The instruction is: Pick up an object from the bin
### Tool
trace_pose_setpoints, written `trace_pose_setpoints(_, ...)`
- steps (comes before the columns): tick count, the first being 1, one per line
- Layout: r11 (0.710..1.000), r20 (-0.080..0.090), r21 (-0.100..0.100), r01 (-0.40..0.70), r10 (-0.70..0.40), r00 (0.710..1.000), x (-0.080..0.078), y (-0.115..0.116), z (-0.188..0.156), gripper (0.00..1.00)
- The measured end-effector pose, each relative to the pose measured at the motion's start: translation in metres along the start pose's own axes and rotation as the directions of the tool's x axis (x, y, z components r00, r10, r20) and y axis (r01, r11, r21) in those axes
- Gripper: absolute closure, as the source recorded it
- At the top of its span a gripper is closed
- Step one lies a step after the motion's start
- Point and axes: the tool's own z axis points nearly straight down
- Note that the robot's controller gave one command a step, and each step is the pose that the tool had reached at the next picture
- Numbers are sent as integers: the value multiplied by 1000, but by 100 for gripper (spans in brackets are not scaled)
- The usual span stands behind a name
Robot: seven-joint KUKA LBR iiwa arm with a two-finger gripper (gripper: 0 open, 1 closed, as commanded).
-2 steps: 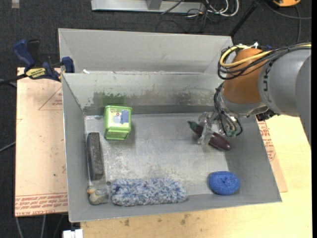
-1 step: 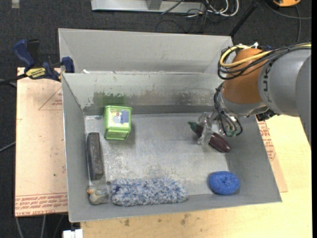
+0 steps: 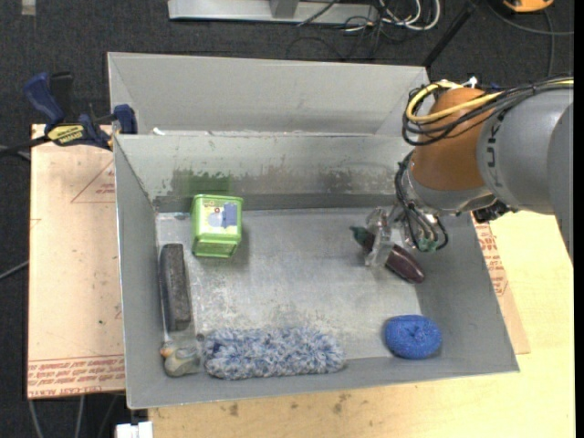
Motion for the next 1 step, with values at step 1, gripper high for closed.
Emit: trace_pose_setpoints(1, 1000, -7, 0, 0, 0, 1000, 2, 0, -20, 100)
